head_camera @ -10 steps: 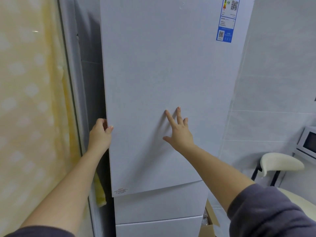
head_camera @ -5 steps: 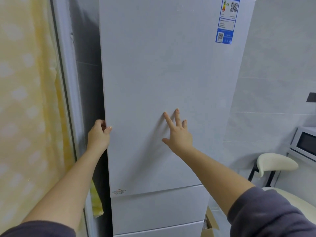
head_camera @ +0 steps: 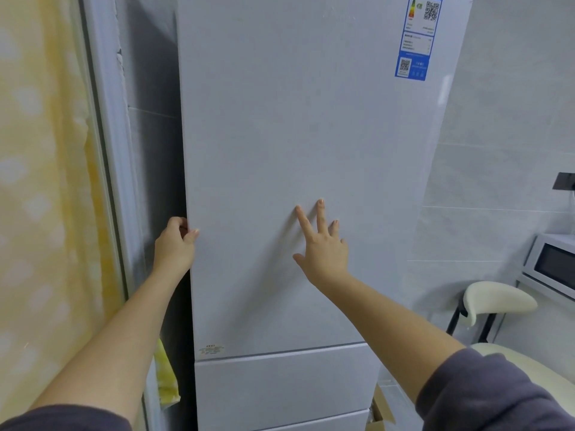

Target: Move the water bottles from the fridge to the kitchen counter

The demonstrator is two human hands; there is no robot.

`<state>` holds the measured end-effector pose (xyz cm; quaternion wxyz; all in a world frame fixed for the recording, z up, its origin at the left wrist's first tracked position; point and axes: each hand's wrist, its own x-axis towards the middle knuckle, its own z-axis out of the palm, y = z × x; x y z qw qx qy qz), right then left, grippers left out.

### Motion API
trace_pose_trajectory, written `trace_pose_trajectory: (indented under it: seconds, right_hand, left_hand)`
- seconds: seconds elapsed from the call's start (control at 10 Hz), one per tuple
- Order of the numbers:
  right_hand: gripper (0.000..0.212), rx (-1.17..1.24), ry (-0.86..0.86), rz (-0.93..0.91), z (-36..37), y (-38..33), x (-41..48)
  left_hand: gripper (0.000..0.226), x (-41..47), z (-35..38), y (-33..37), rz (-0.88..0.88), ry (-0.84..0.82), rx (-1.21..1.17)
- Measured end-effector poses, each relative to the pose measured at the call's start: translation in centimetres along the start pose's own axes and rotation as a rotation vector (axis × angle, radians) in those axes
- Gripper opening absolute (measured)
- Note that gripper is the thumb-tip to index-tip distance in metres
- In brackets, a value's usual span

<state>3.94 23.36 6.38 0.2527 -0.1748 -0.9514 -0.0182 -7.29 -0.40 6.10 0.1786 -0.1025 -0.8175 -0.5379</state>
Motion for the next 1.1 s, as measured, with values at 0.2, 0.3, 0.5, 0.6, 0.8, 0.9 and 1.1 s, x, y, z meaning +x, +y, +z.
trace_pose_trajectory:
  seconds: [0.2,0.3,0.5,0.6,0.8,0.9,1.1]
  right_hand:
    - [0.102,-0.033,-0.006,-0.005,0.2,0.0,0.1]
    - [0.102,-0.094,0.0,-0.048,-0.4,0.7,0.0]
    - [0.122,-0.238,0.05,-0.027,-0.5,4.8,-0.1]
    - [0.127,-0.258,0.042,-0.032,-0.1,6.1,0.8]
    - [0.124,-0.189,0.069,-0.073,1.2,7.4,2.1]
    - [0.127,-0.188,0.058,-0.079,1.3,7.3,2.1]
    - [0.121,-0.187,-0.007,-0.022,-0.6,6.4,0.6]
  left_hand:
    - [0.036,-0.2,0.5,-0.2,0.016,0.091,-0.034]
    - [0.065,-2.1,1.2,0.2,0.196,0.232,0.107]
    - [0.123,-4.6,5.4,0.6,0.644,0.071,0.783]
    - [0.132,-4.1,7.0,1.1,0.608,0.021,0.877]
    - [0.13,-3.4,7.9,0.7,0.6,0.061,0.895]
    - [0.129,-3.4,7.9,0.7,0.6,0.065,0.901]
    - [0.125,-4.2,7.3,1.2,0.621,0.066,0.823]
